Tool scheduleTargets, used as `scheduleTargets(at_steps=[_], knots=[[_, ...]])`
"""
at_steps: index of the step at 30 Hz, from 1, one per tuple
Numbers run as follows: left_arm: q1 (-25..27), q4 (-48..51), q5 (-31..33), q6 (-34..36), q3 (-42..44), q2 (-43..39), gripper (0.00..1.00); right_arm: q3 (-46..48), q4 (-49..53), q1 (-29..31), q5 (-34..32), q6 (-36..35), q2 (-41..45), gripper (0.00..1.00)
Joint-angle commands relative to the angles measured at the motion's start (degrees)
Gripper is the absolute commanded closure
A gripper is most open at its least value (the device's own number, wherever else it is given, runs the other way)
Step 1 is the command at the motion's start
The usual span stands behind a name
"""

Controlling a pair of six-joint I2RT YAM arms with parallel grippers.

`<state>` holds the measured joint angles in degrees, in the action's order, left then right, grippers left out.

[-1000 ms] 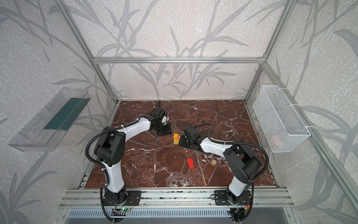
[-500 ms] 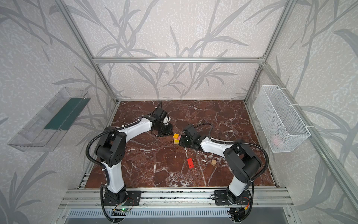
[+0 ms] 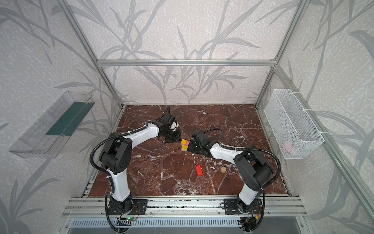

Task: Build the wood block tower

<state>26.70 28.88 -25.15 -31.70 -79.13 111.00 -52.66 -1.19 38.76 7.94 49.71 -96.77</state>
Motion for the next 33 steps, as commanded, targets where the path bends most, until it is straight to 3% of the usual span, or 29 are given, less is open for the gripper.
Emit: scheduleTargets(at_steps=[1,33], knots=[[0.4,1.2,0.5,-0.1,-0.9,-0.4,1.00,-0.9,-1.1,-0.4,-1.0,0.1,-0.7,1.00],[0.6,1.8,1.2,0.2,-1.1,-1.1,1.00,-0.9,-1.5,-1.1,-0.3,0.4,-1.9,1.00]])
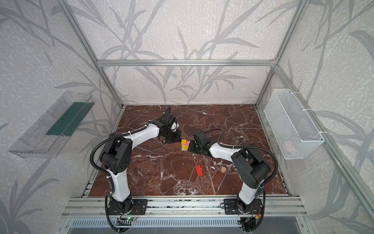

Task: Build the wood block tower

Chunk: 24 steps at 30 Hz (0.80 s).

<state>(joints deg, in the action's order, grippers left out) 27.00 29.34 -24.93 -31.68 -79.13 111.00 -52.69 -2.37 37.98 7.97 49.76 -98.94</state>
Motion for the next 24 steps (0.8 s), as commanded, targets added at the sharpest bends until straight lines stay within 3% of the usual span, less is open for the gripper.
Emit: scheduleTargets(at_steps=[1,9,15,24], knots=[[0.3,1.4,0.9,0.1,-1.1,-1.1,1.00,-0.7,-0.3,-0.3,-0.3,0.3,0.7,1.00],[0.2,1.9,1.7,0.3,-1.9,-1.4,1.00,1.5,3.3,-0.2,-2.1,-0.2,8.5,1.00],[0.0,2.9,2.7,0.7,-3.4,-1.7,1.00,-0.3,12.6,-0.7,-8.2,-5.8,14.6,1.00],[-0.9,3.7,4.5,1.3,-3.1,-5.2,1.00,-16.9,31.8,-6.2,-10.6,-22.9,5.8,0.50]])
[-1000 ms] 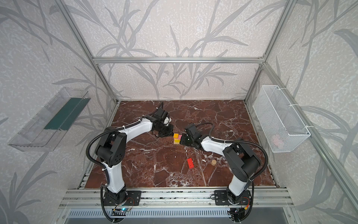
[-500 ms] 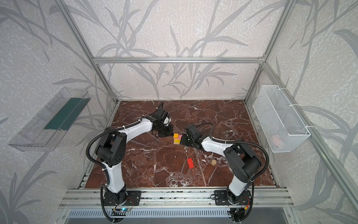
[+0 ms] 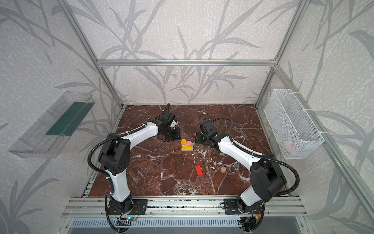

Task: Build the wood block tower

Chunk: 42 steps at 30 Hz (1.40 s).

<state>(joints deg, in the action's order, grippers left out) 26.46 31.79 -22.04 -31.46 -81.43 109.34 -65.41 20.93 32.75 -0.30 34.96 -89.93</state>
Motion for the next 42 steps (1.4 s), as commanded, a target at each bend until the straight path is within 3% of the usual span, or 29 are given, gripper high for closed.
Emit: scheduleTargets(at_steps=[1,5,12,31,42], knots=[[-0.5,1.2,1.8,1.1,-0.4,-4.1,1.00,-6.7,10.4,-1.3,-2.4,-9.8,-5.1,0.47],[-0.9,0.9,2.3,1.2,1.3,-6.2,1.00,-15.0,13.9,-2.4,-1.1,-16.1,-13.2,0.41],[-1.5,1.0,3.0,1.5,3.7,-8.9,1.00,-28.8,21.3,-2.8,0.6,-24.6,-25.8,0.40],[-2.1,1.3,2.9,1.5,4.4,-9.0,1.00,-38.1,22.9,-2.8,0.1,-29.2,-36.9,0.36],[-2.3,1.7,3.1,1.7,4.3,-9.1,1.00,-39.6,23.5,-3.7,0.2,-28.4,-39.5,0.41]])
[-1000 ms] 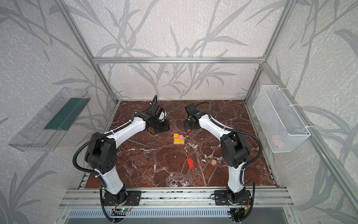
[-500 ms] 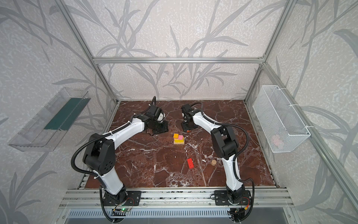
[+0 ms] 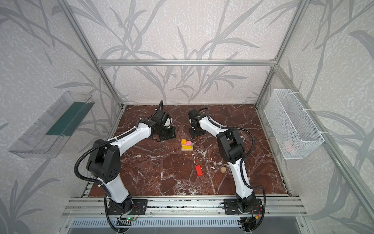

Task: Build the wood block tower

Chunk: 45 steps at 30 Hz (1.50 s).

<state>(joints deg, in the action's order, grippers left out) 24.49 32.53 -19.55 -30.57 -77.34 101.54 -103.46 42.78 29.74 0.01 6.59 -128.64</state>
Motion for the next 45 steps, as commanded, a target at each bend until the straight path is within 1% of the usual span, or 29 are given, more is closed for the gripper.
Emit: scheduleTargets(at_steps=[1,6,12,19,27,29,33,38,40,45], knots=[[-0.3,0.9,0.6,0.8,0.2,-1.3,1.00,-1.6,1.7,-0.9,0.1,0.1,-0.9,0.41],[-0.3,0.9,0.6,0.8,0.3,-1.3,1.00,-1.2,1.6,-1.5,0.7,0.5,-1.2,0.44],[-0.4,0.9,0.6,0.7,0.3,-1.3,1.00,-1.2,1.2,-1.5,1.1,0.5,-1.5,0.53],[-0.4,0.9,0.7,0.6,0.3,-1.3,1.00,-1.3,1.2,-1.5,1.5,0.7,-2.2,0.59],[-0.4,1.0,0.6,0.7,0.3,-1.4,1.00,-1.8,1.3,-1.5,1.6,1.1,-2.8,0.61],[-0.5,1.0,0.7,0.7,0.4,-1.5,1.00,-1.9,1.3,-1.5,1.5,1.2,-2.8,0.66],[-0.4,1.0,0.7,0.8,0.4,-1.5,1.00,-2.0,1.6,-1.5,1.0,1.7,-2.5,0.72],[-0.6,1.4,0.7,0.9,0.0,-2.2,1.00,-1.7,2.6,-1.5,0.5,3.3,0.1,0.77],[-0.7,1.3,0.8,0.9,-0.1,-2.6,1.00,-1.7,3.3,-1.5,0.3,4.2,1.4,0.78],[-0.8,1.1,0.8,0.9,0.0,-3.6,1.00,0.1,4.3,-1.5,1.6,6.8,6.9,0.81]])
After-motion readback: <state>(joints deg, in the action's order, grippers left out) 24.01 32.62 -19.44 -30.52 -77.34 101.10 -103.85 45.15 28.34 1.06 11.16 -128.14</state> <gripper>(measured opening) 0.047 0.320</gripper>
